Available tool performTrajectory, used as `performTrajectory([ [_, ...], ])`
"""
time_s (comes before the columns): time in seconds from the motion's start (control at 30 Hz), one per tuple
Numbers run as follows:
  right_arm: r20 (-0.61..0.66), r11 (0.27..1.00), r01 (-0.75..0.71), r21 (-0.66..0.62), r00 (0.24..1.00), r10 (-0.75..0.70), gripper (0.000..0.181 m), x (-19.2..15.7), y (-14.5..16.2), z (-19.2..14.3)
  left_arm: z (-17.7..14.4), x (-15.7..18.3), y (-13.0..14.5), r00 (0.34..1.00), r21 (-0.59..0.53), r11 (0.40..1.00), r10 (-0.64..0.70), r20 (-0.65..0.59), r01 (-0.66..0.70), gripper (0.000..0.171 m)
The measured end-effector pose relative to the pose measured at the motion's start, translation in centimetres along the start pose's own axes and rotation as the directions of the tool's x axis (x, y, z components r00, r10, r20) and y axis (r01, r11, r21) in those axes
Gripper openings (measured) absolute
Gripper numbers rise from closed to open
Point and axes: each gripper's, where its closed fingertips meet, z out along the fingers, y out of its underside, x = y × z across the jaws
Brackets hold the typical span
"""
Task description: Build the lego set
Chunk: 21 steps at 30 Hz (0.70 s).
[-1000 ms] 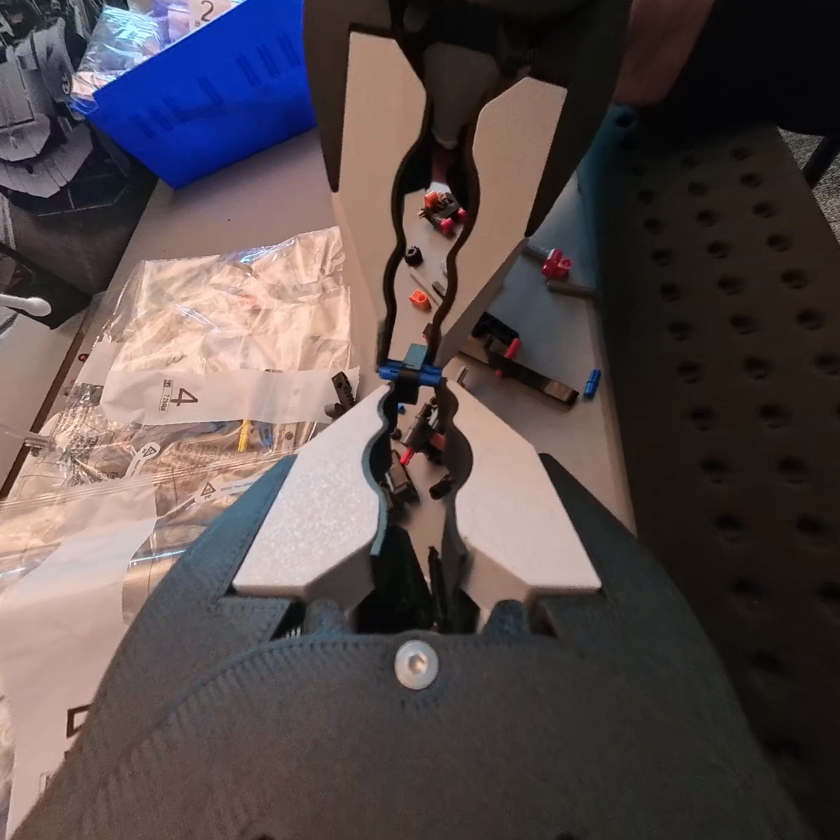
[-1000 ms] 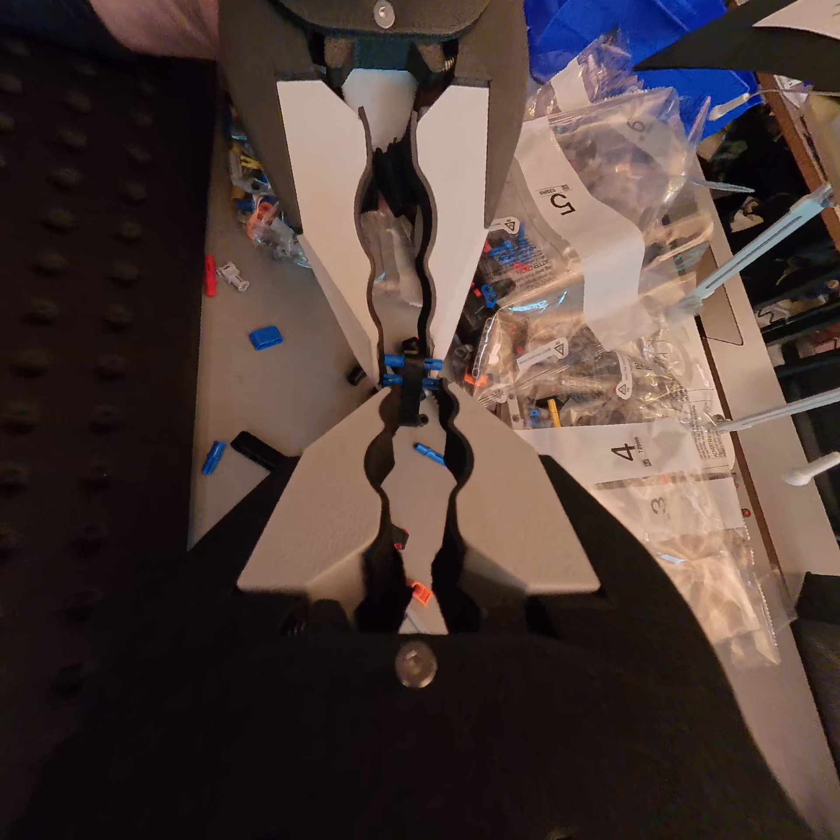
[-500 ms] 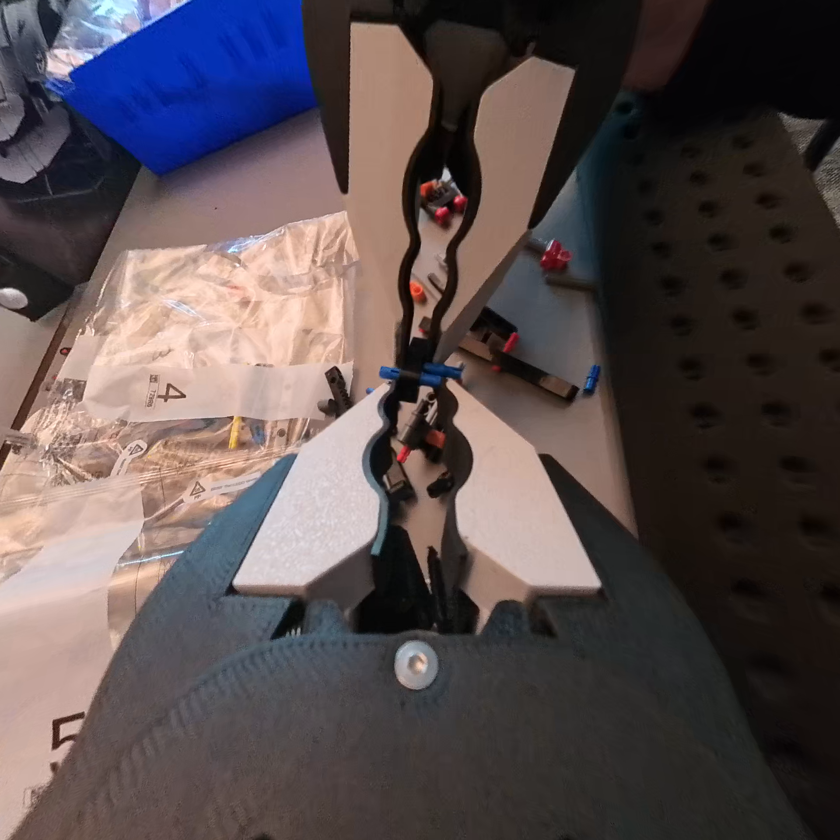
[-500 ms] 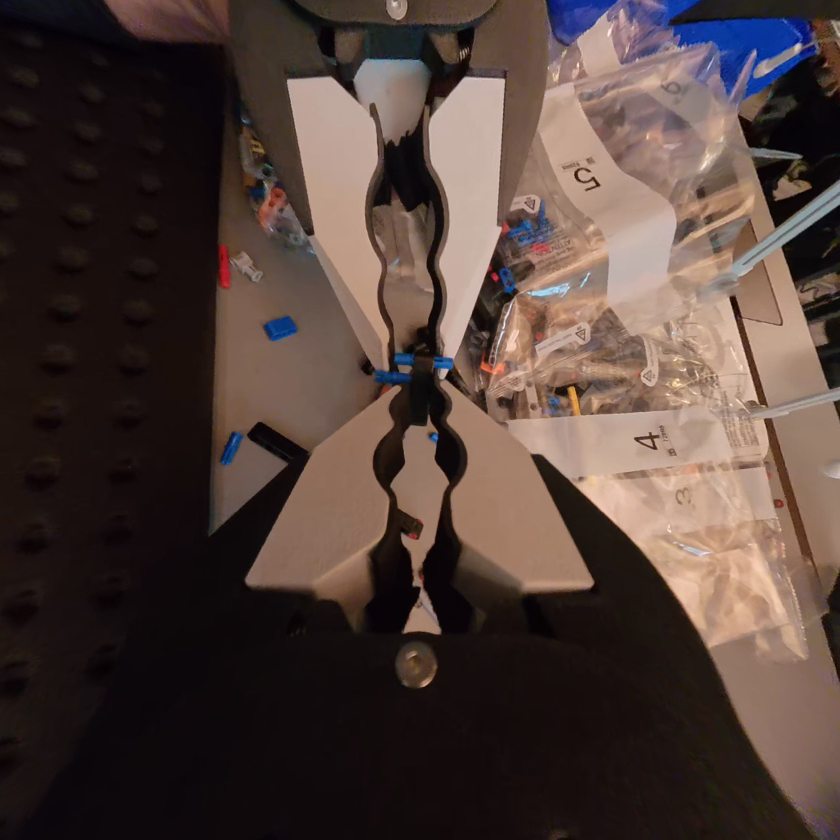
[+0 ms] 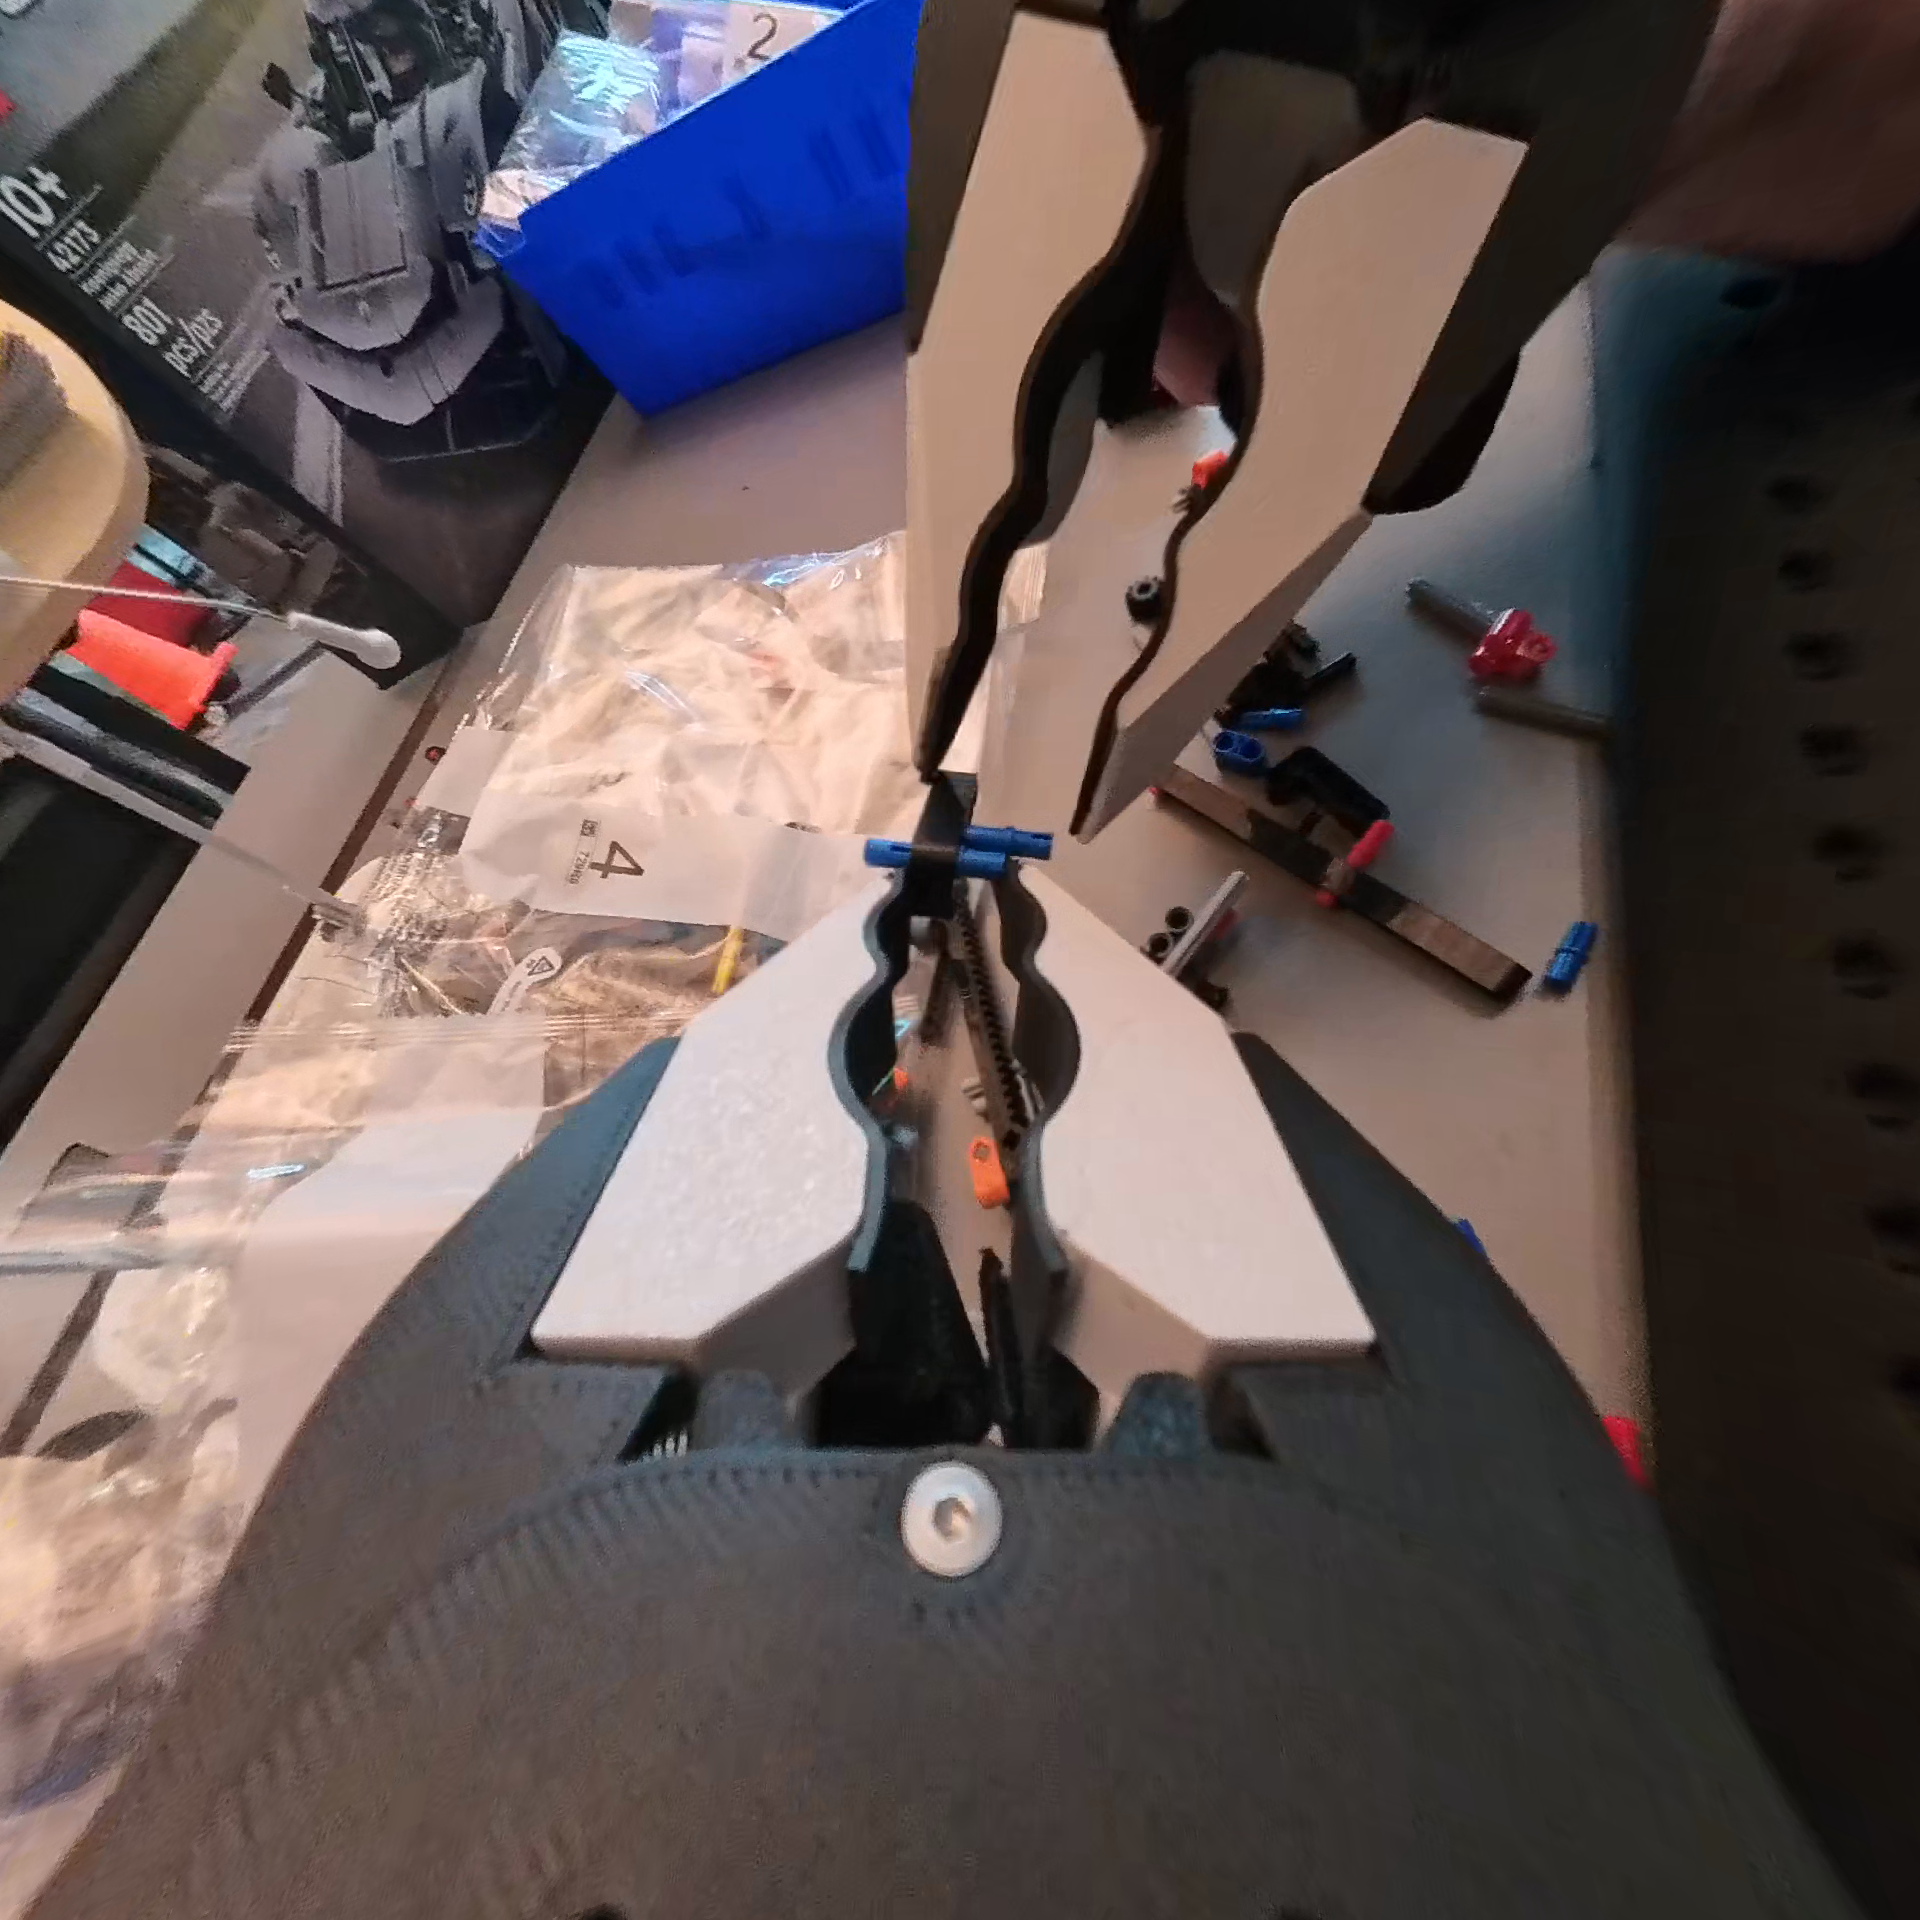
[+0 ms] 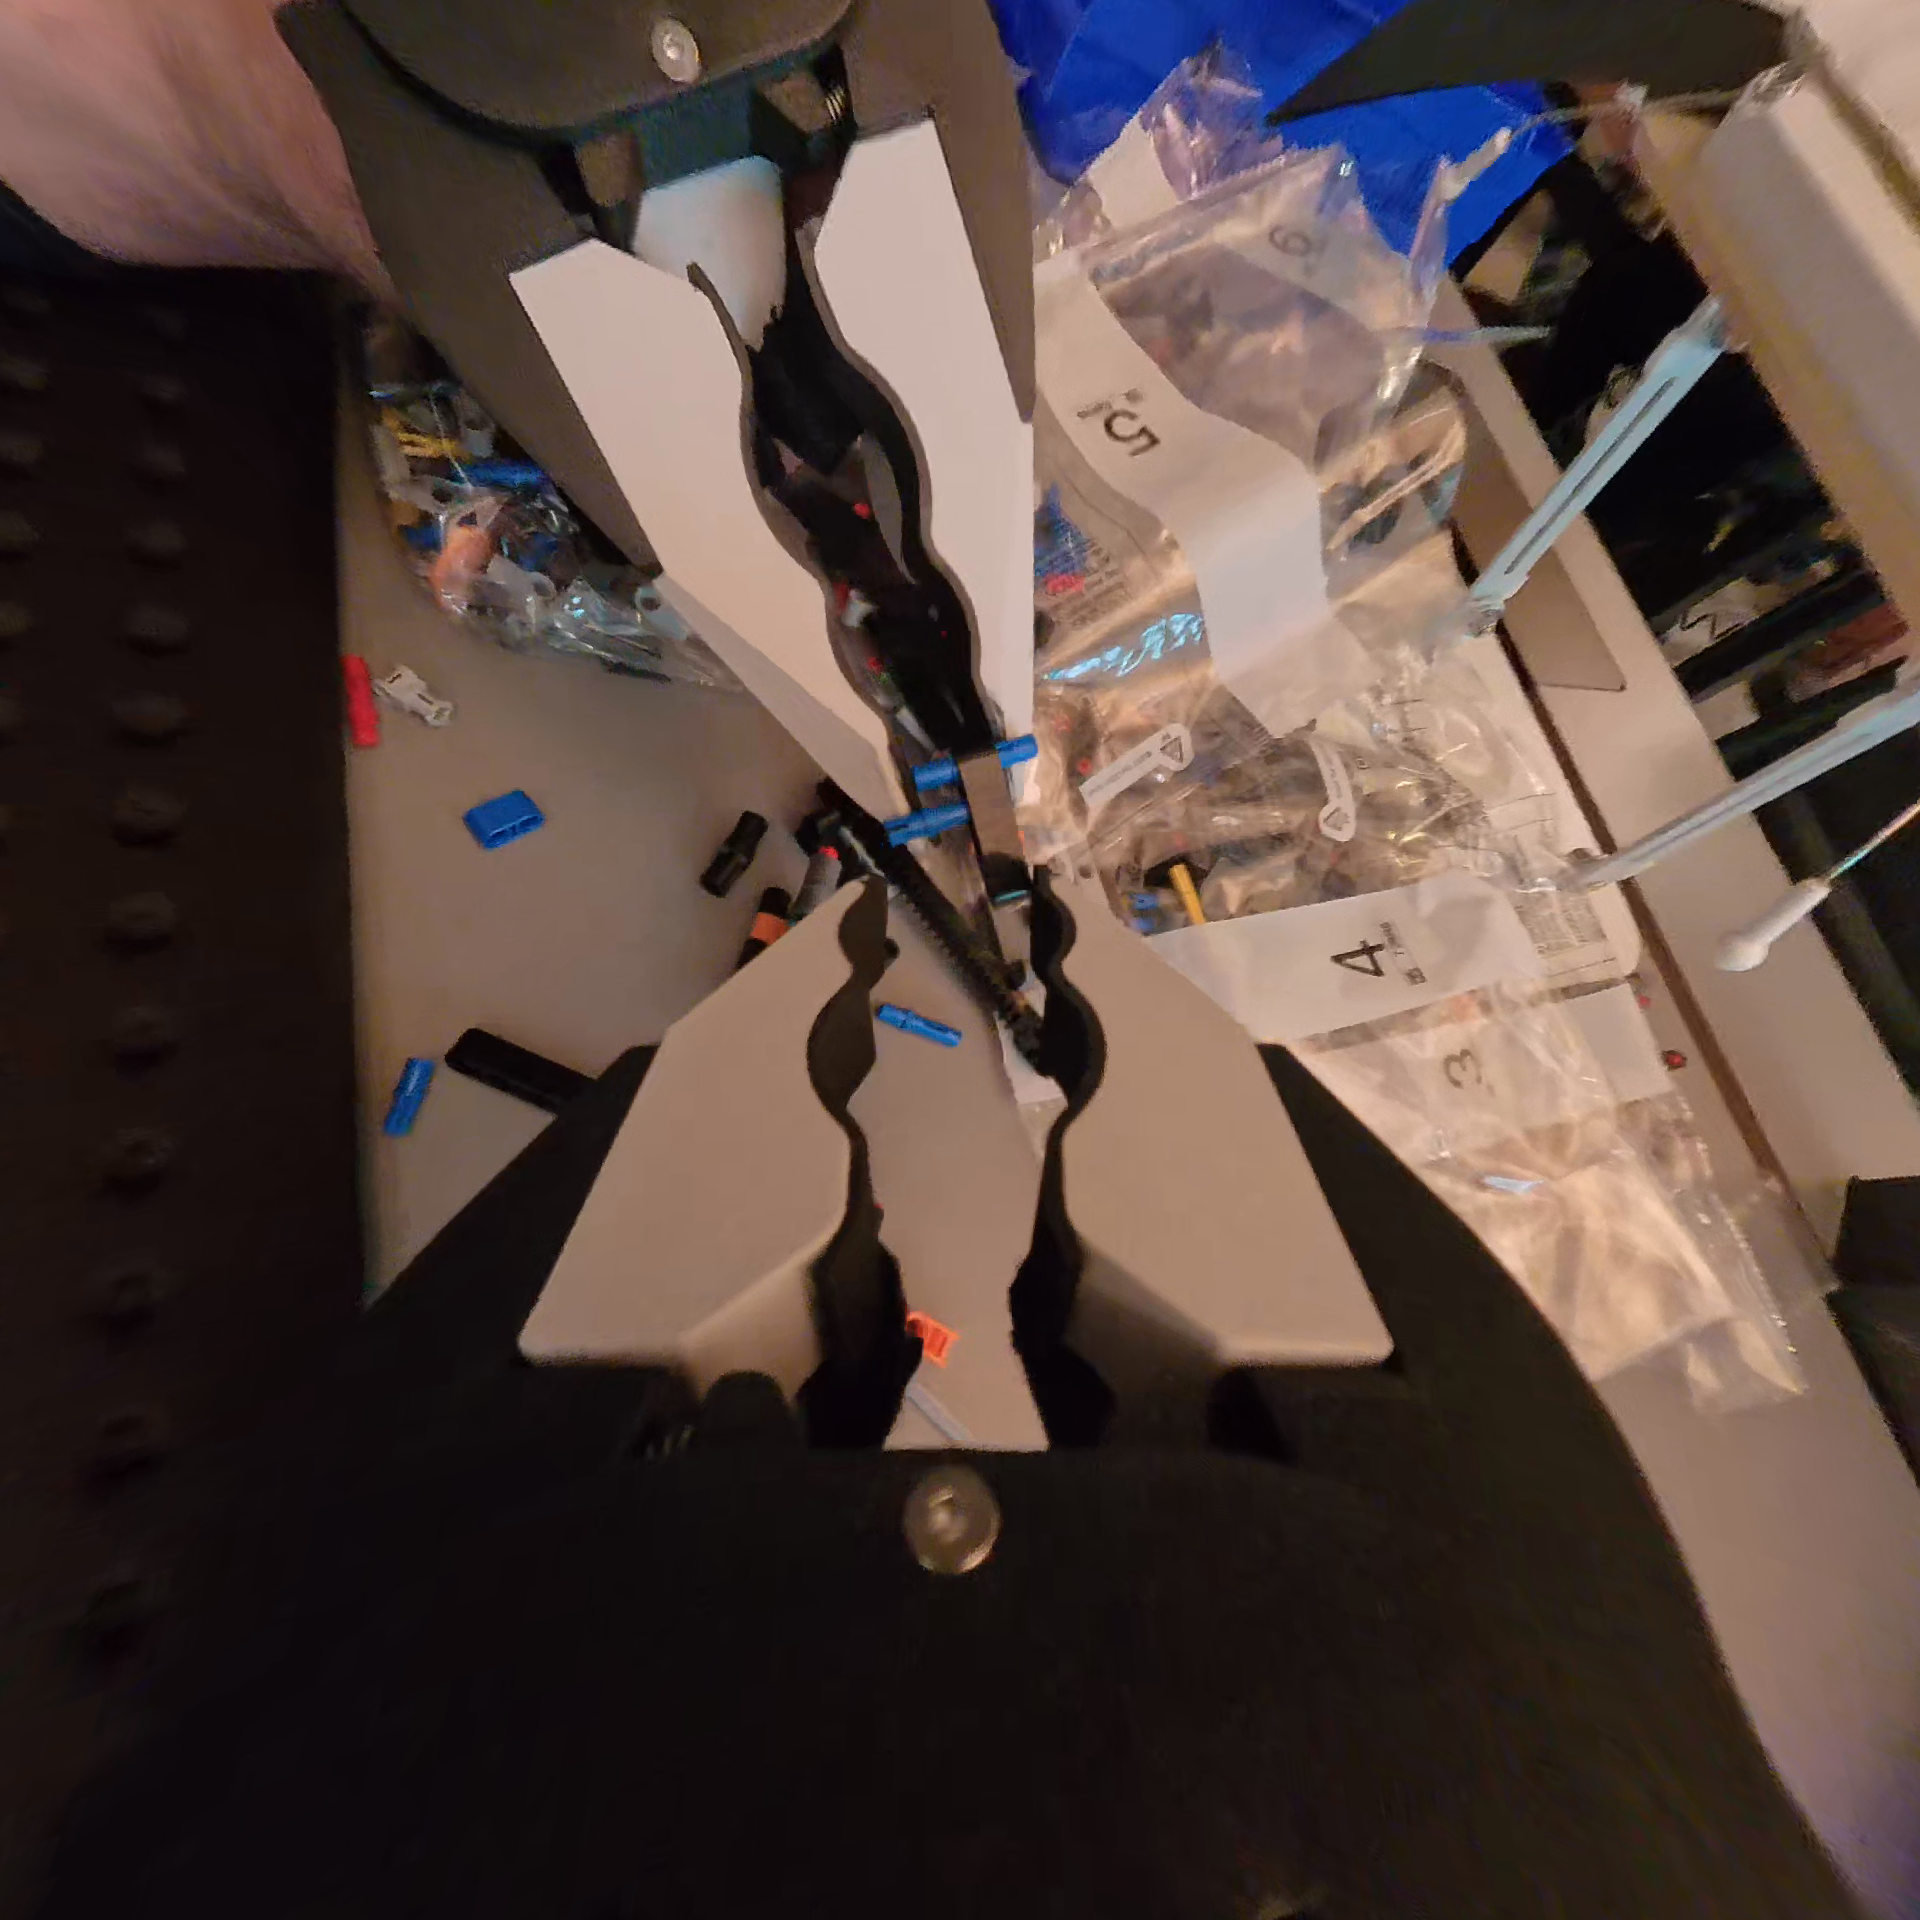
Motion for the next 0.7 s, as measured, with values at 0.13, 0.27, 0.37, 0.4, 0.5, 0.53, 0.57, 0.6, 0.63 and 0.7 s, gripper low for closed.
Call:
performTrajectory([
  [0.13,-0.021,0.999,0.036,-0.013,0.999,-0.036,0.020,0.0,0.1,0.3,-0.3,0.4,-0.7,1.000,0.047,0.999,-0.004,-0.029,0.005,0.016],
  [0.27,-0.039,0.997,0.066,-0.038,0.997,-0.067,0.006,0.1,0.4,0.3,-0.1,1.0,-0.7,0.999,0.044,0.999,0.012,-0.052,-0.009,0.016],
  [0.37,-0.047,0.995,0.098,-0.034,0.994,-0.100,0.006,0.0,0.2,0.2,-0.4,1.0,-0.8,0.999,0.057,0.998,0.008,-0.054,-0.005,0.017],
  [0.4,-0.051,0.994,0.101,-0.034,0.993,-0.103,0.006,0.0,0.2,0.2,-0.5,1.0,-0.8,0.998,0.060,0.998,0.009,-0.055,-0.006,0.018],
  [0.5,-0.059,0.994,0.107,-0.031,0.992,-0.109,0.006,0.2,0.1,0.0,-0.7,1.0,-1.1,0.998,0.075,0.997,-0.002,-0.065,0.007,0.024],
  [0.53,-0.061,0.993,0.112,-0.024,0.992,-0.113,0.006,0.1,0.0,0.0,-0.7,1.1,-1.1,0.998,0.077,0.997,0.000,-0.065,0.005,0.024],
  [0.57,-0.060,0.993,0.118,-0.022,0.991,-0.119,0.006,0.1,-0.1,0.0,-0.7,1.1,-1.2,0.998,0.077,0.997,0.004,-0.067,0.002,0.024],
  [0.6,-0.062,0.992,0.123,-0.027,0.990,-0.125,0.006,0.1,0.0,0.0,-0.6,1.1,-1.1,0.998,0.072,0.997,0.005,-0.067,0.000,0.024],
  [0.63,-0.063,0.991,0.130,-0.031,0.989,-0.132,0.006,0.0,0.0,0.0,-0.6,1.1,-1.0,0.998,0.066,0.998,0.006,-0.063,-0.002,0.026],
  [0.7,-0.059,0.990,0.137,-0.031,0.989,-0.139,0.006,-0.1,0.0,0.1,-0.6,0.9,-1.0,0.998,0.065,0.998,0.003,-0.055,0.001,0.031],
])
